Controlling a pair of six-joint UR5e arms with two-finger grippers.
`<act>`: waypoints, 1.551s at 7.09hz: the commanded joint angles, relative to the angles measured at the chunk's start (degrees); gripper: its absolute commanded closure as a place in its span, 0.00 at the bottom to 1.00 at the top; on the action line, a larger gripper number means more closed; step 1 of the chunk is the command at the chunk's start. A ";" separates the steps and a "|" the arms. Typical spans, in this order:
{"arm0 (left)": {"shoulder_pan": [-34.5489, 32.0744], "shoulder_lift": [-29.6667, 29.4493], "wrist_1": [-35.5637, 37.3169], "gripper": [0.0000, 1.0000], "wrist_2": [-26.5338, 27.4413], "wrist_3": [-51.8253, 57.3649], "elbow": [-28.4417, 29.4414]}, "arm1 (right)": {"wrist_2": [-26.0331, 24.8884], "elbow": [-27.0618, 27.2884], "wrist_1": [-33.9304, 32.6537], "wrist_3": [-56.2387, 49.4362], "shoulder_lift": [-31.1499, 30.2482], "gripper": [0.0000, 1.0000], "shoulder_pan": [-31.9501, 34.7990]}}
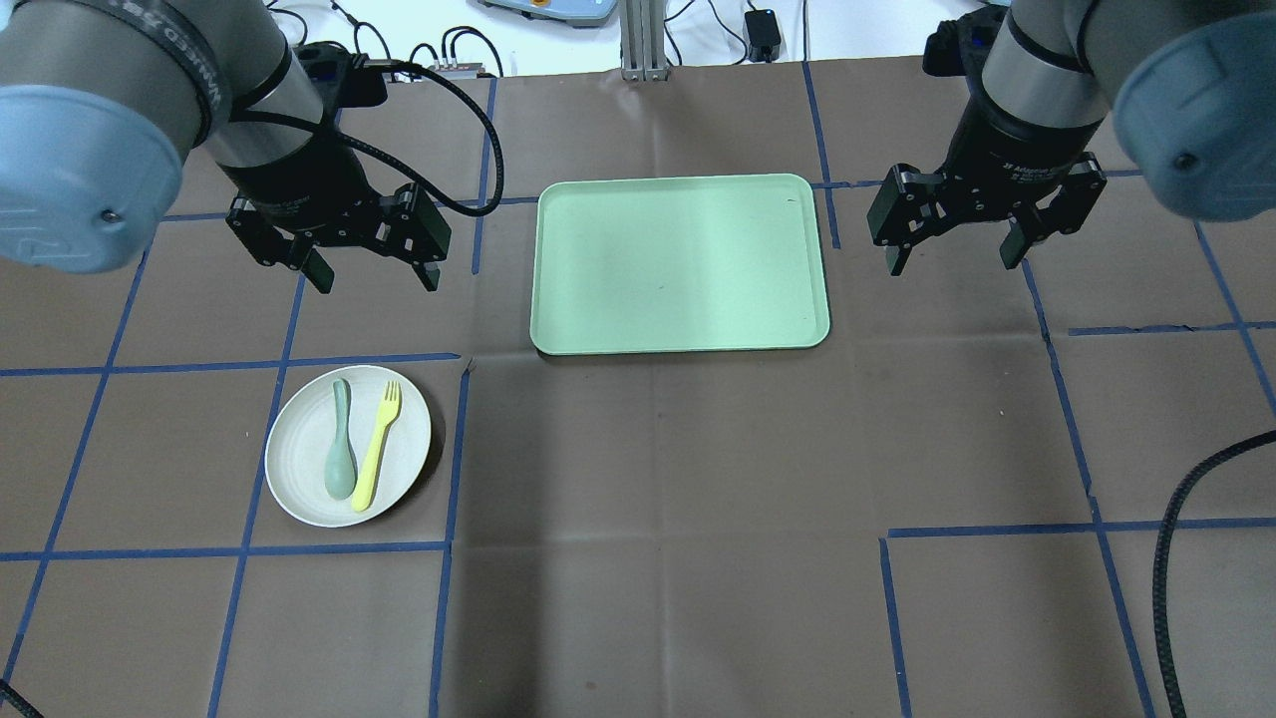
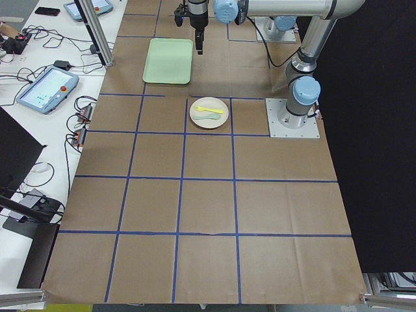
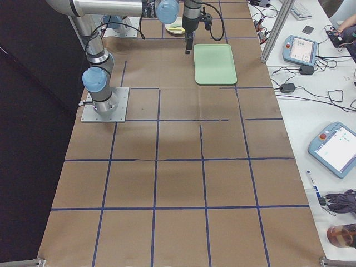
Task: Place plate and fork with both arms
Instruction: 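Move the left gripper down toward the white plate's rim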
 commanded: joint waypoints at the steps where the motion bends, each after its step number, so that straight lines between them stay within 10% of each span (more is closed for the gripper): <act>1: 0.65 -0.11 0.00 0.00 0.25 -0.17 -0.53 | -0.02 0.07 0.00 -0.09 0.00 0.00 0.00; 8: 20.56 -0.11 1.22 0.01 0.25 17.12 -8.94 | -0.02 0.07 0.00 -0.09 -0.09 0.00 0.00; 11: 26.22 -3.96 20.77 0.01 0.16 29.38 -19.92 | -0.02 0.07 0.00 -0.09 0.00 0.00 0.00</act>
